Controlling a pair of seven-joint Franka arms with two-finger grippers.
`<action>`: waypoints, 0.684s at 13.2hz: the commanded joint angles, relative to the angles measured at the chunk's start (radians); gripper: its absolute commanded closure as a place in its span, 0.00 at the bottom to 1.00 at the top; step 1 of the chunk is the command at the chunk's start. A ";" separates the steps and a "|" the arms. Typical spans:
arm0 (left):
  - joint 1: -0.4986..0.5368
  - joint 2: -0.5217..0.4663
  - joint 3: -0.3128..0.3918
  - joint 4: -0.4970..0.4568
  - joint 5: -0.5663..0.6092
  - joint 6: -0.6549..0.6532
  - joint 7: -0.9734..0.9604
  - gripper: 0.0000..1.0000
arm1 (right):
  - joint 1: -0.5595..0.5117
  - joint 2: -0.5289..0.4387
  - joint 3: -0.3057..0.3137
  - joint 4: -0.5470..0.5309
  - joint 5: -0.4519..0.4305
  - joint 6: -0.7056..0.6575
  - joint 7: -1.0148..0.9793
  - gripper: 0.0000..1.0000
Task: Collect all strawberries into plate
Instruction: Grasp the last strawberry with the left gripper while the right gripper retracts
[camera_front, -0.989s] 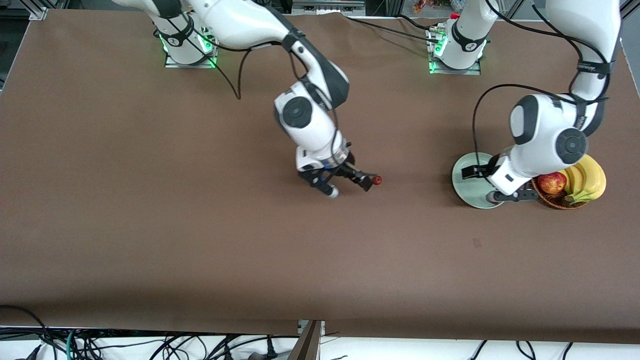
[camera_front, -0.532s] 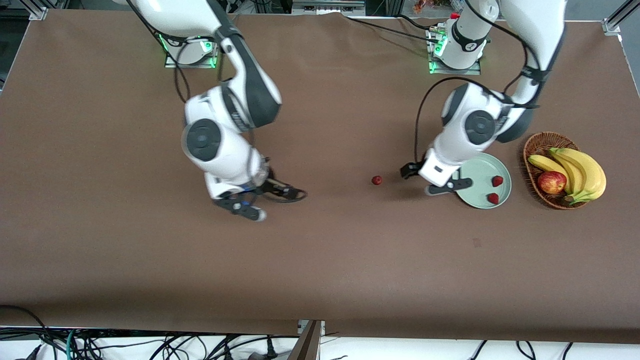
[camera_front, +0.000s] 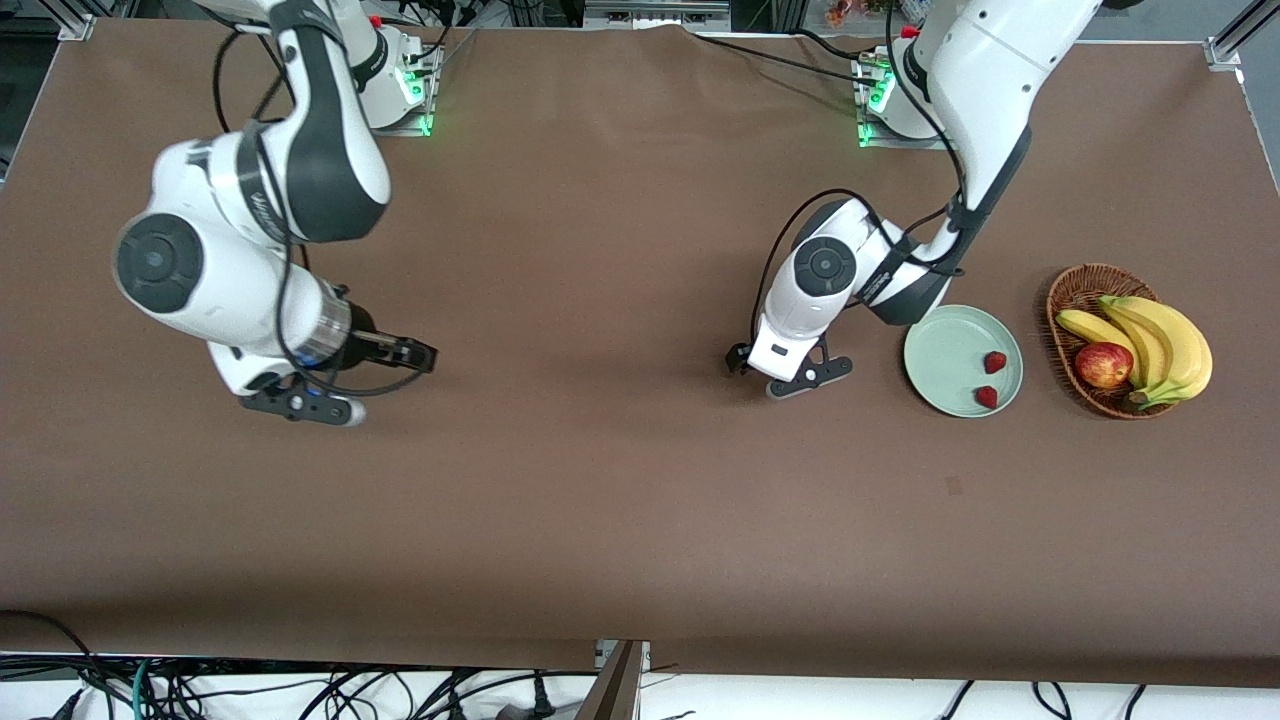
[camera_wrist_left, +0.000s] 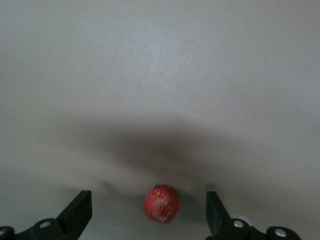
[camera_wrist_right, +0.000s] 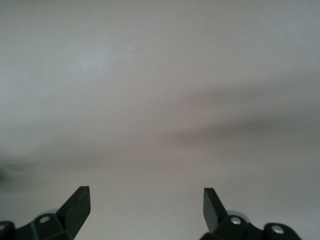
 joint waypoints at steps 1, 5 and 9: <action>-0.005 0.038 -0.007 0.044 0.042 -0.001 -0.056 0.00 | -0.215 -0.187 0.260 -0.136 -0.168 0.007 -0.013 0.00; -0.006 0.035 -0.020 0.033 0.042 -0.012 -0.102 0.33 | -0.441 -0.400 0.470 -0.290 -0.250 -0.003 -0.055 0.00; -0.006 0.035 -0.027 0.030 0.040 -0.024 -0.122 0.73 | -0.451 -0.422 0.453 -0.268 -0.253 -0.034 -0.093 0.00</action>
